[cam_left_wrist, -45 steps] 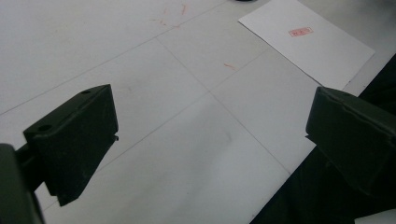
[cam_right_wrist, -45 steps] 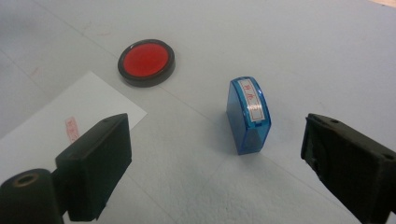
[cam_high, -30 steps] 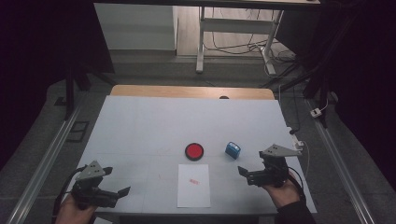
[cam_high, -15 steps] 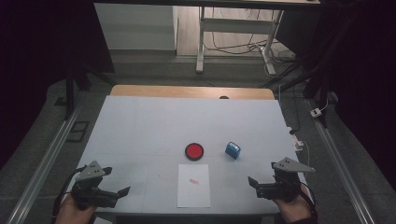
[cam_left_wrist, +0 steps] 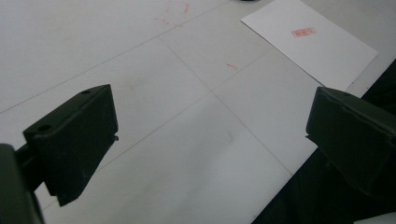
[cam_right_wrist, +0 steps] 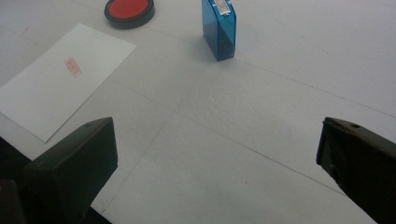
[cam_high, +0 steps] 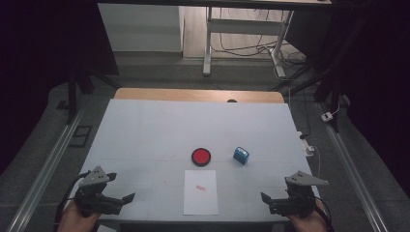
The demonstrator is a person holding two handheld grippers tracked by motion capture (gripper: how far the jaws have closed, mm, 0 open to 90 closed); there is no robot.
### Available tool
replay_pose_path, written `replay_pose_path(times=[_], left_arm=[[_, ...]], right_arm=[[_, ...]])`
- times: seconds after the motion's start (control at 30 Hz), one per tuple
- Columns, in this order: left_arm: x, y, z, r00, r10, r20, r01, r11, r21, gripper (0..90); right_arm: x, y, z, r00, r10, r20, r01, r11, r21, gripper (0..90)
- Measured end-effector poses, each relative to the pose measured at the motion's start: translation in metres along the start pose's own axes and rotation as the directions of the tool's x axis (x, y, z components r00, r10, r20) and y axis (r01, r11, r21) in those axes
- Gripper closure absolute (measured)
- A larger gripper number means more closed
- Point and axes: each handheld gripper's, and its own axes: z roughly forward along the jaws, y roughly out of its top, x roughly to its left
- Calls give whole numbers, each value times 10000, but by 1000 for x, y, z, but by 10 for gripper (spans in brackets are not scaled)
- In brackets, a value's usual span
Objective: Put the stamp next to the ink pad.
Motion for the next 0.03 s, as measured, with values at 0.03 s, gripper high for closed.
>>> replay_pose_path(times=[0.03], left_arm=[[0, 1, 0, 10000, -21, 28, 21, 10000, -16, 23]], right_arm=[[0, 0, 0, 10000, -14, -2, 14, 10000, 30, 0]])
